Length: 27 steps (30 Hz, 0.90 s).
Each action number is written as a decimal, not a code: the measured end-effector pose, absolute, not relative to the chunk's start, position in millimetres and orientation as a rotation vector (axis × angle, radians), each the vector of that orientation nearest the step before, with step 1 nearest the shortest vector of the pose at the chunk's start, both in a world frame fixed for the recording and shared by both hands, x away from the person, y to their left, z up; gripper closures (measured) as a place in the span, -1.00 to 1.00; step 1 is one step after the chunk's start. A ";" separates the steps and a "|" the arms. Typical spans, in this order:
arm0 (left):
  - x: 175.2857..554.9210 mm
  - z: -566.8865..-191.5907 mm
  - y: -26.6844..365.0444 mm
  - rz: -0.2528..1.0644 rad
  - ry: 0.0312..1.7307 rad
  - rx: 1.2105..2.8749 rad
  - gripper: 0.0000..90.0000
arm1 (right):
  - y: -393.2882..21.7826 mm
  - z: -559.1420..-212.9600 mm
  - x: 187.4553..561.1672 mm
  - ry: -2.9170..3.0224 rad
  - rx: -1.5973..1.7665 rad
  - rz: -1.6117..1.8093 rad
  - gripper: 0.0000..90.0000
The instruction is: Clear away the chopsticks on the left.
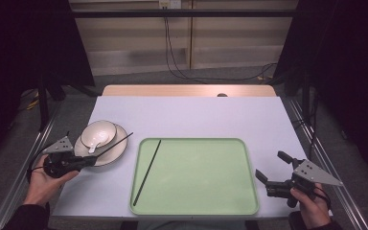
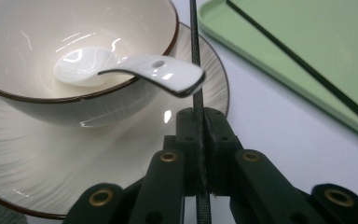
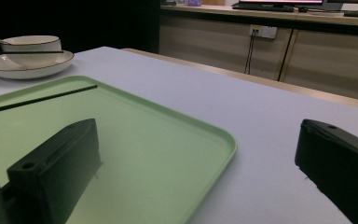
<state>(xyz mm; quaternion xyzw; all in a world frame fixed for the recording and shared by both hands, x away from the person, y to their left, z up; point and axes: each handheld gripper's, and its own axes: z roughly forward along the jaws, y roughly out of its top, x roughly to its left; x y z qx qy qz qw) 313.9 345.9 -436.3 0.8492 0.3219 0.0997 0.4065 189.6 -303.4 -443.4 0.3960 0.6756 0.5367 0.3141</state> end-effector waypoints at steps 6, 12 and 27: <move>301.1 -429.6 336.5 0.228 0.806 2.075 0.91 | -303.3 -443.5 189.7 1.782 1.042 1.414 -1.00; 294.1 -421.3 326.2 0.243 0.832 2.045 0.91 | -303.3 -443.4 189.8 1.782 1.038 1.414 -1.00; 265.8 -413.1 299.7 0.286 0.917 1.987 0.91 | -303.1 -443.0 189.4 1.790 1.037 1.421 -1.00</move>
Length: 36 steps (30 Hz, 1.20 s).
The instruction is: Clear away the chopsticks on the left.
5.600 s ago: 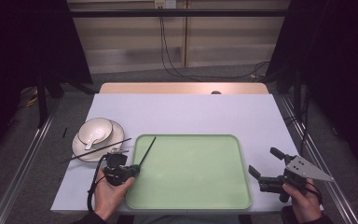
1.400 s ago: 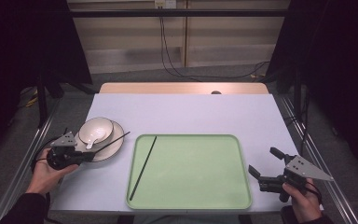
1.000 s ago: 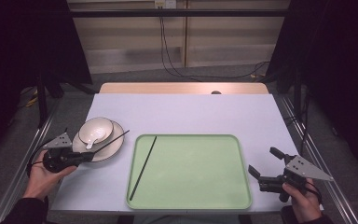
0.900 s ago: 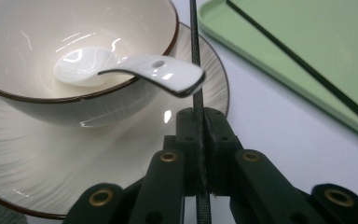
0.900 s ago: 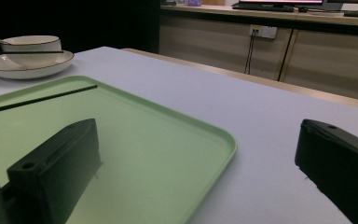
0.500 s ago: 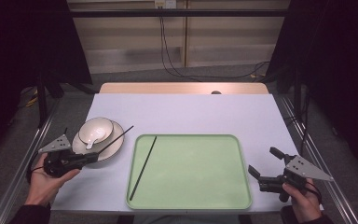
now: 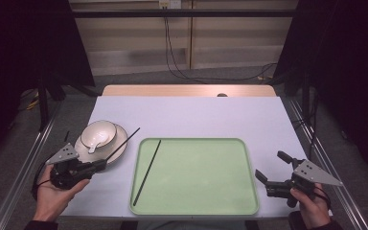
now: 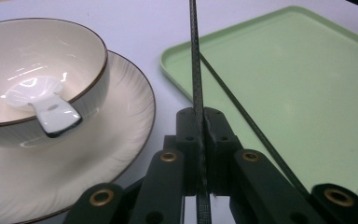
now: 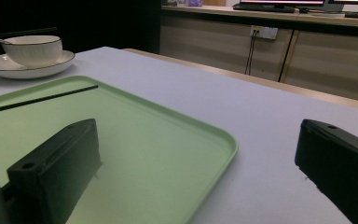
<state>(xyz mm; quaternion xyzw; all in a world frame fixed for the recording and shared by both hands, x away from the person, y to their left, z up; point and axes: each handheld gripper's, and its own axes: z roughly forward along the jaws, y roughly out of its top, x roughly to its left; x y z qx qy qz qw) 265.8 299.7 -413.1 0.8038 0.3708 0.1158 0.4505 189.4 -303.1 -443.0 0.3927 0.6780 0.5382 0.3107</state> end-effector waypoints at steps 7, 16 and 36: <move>243.5 -407.0 293.3 0.295 0.969 1.955 0.91 | -303.2 -443.2 189.7 1.779 1.042 1.421 -1.00; 232.1 -407.3 273.6 0.299 1.049 1.900 0.91 | -302.5 -443.2 190.2 1.779 1.042 1.419 -1.00; 240.0 -422.0 214.7 0.245 1.130 1.866 0.91 | -302.3 -442.3 189.2 1.778 1.031 1.421 -1.00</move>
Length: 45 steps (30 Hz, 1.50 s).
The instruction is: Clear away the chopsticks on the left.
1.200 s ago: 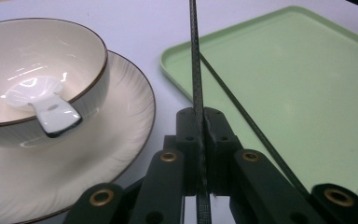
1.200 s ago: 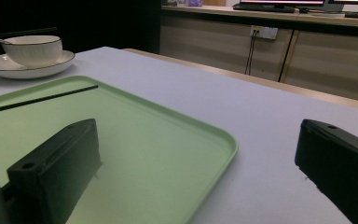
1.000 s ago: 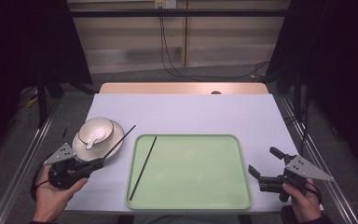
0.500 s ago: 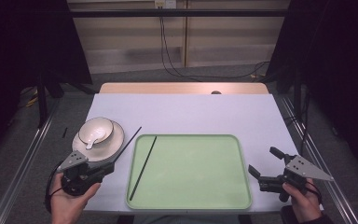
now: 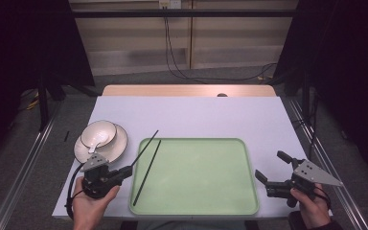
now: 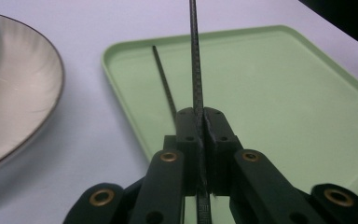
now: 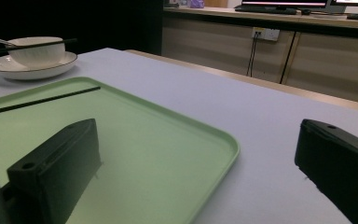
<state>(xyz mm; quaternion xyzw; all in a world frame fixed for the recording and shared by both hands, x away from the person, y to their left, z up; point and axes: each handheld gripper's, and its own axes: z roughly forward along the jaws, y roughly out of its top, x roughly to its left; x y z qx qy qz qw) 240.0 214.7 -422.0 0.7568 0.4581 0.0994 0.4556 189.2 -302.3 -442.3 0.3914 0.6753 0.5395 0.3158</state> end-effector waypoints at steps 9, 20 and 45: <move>247.5 -432.4 188.0 0.241 1.192 1.897 0.91 | -302.6 -442.4 189.8 1.780 1.025 1.434 -1.00; 251.1 -444.0 161.4 0.204 1.262 1.929 0.91 | -302.3 -442.6 189.7 1.783 1.022 1.425 -1.00; 265.2 -466.9 145.7 0.166 1.337 2.012 0.74 | -302.3 -442.9 188.5 1.793 1.016 1.423 -1.00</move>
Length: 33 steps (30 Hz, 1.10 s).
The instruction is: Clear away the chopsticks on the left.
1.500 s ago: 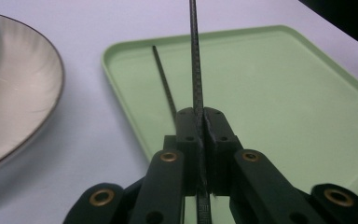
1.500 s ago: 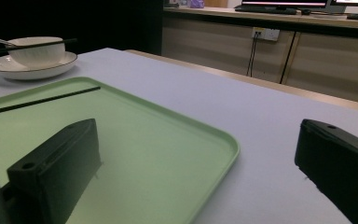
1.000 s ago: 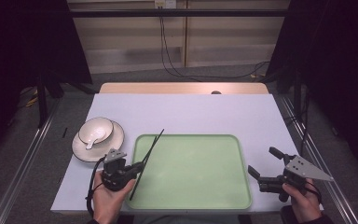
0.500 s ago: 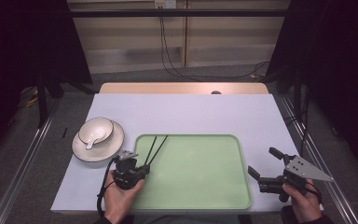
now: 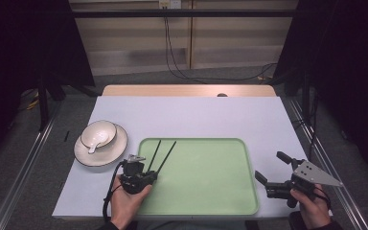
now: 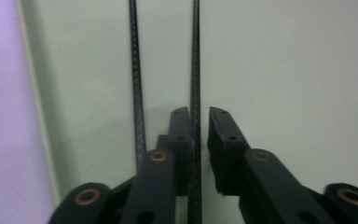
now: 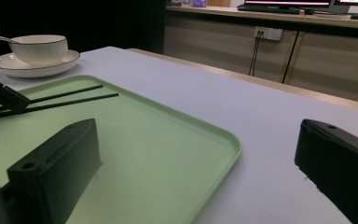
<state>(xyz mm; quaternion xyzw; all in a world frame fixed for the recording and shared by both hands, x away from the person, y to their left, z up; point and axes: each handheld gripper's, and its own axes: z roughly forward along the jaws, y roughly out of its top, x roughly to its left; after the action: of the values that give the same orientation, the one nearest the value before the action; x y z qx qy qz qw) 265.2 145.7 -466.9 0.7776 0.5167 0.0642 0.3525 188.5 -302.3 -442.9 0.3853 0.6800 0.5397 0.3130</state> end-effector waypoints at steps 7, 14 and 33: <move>264.7 -465.8 147.7 0.166 1.273 1.994 0.55 | -302.5 -442.8 188.5 1.794 1.014 1.426 -1.00; 258.3 -450.3 153.9 0.261 1.043 1.942 -0.03 | -302.7 -442.6 188.2 1.793 1.016 1.425 -1.00; 210.9 -430.3 236.0 0.488 0.927 1.749 -0.94 | -302.3 -443.1 188.5 1.793 1.028 1.416 -1.00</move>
<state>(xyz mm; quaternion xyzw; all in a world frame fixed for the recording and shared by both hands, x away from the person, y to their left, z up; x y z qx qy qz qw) 210.9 236.0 -430.3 0.7307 0.3874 0.2039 0.5239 188.5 -302.3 -443.1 0.3898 0.6797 0.5368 0.3129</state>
